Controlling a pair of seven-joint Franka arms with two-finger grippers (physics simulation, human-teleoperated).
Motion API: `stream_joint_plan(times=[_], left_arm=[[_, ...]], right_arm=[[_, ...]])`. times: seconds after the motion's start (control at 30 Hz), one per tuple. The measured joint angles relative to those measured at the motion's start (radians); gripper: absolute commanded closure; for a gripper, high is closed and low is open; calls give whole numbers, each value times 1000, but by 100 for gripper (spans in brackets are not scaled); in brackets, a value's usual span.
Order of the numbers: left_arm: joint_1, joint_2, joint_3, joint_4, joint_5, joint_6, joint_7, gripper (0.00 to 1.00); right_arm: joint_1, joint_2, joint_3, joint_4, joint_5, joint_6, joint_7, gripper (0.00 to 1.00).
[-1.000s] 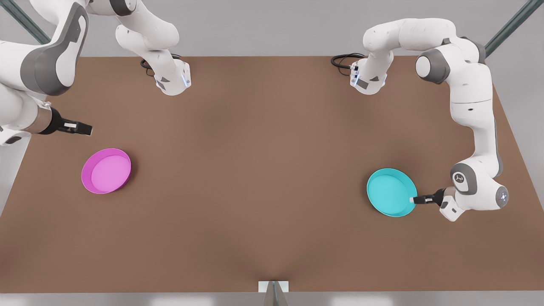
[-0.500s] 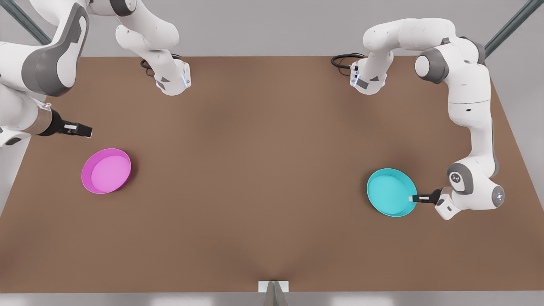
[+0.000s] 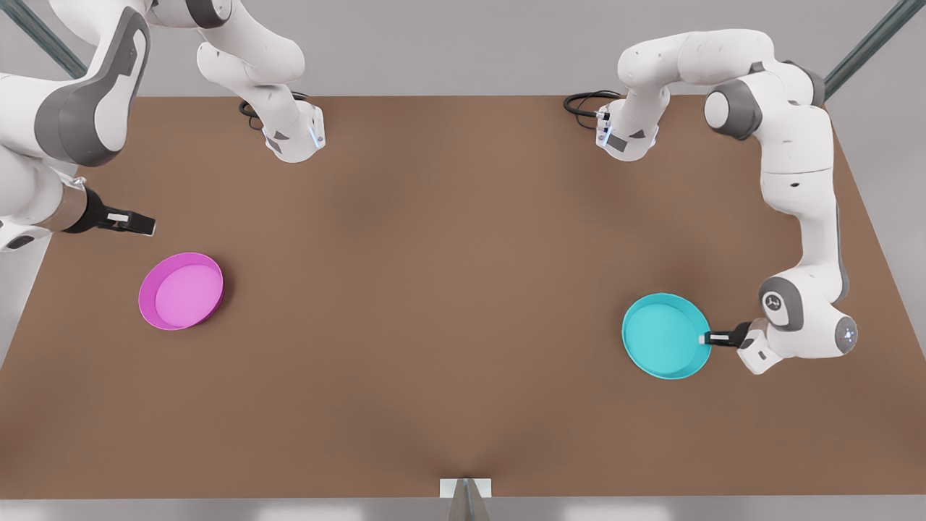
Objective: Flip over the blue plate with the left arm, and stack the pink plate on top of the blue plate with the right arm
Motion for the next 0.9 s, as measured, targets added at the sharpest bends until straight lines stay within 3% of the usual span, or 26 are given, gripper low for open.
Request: stream_joint_plan(times=[0.33, 0.47, 0.67, 0.73, 0.9], left_arm=[[-125, -119, 5, 1, 13, -2, -48, 79], [-397, -245, 150, 5, 98, -4, -112, 79], [-632, -271, 195, 30, 249, -6, -289, 79], [-787, -259, 308, 44, 286, -6, -365, 79], [-1266, -136, 730, 64, 324, -7, -566, 79]], right_arm=[[-5, 0, 0, 1, 1, 1, -2, 0], [-14, 0, 0, 1, 1, 1, -5, 0], [-20, 11, 0, 1, 2, 5, -10, 0], [-24, 13, 0, 1, 2, 6, -11, 0], [-27, 15, 0, 1, 3, 7, -15, 0]])
